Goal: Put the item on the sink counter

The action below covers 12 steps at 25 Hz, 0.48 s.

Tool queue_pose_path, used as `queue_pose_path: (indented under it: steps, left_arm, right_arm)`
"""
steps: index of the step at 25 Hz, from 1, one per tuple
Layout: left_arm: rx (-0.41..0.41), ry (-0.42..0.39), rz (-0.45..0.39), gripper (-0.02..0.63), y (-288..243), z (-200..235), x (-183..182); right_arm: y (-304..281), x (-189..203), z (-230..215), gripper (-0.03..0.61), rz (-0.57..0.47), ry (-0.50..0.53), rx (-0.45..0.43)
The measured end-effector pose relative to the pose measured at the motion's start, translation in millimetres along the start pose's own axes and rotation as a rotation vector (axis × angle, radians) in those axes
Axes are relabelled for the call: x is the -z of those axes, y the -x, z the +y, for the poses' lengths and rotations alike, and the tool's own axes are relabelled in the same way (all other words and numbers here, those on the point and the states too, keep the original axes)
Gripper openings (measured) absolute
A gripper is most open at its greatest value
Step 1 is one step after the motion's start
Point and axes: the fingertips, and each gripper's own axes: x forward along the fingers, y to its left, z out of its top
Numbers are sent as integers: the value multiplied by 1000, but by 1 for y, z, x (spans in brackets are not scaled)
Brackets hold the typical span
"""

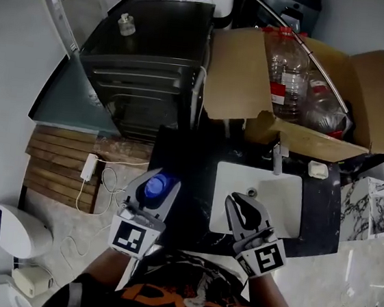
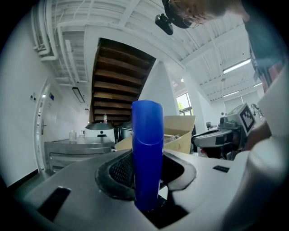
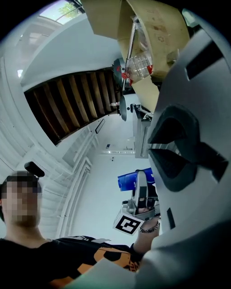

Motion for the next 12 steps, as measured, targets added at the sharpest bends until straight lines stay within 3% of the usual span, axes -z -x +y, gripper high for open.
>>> queue_pose_path:
  steps: [12]
  left_arm:
    - [6, -7, 86, 161, -52, 42, 58]
  right_arm:
    - [-66, 52, -37, 51, 45, 33, 27]
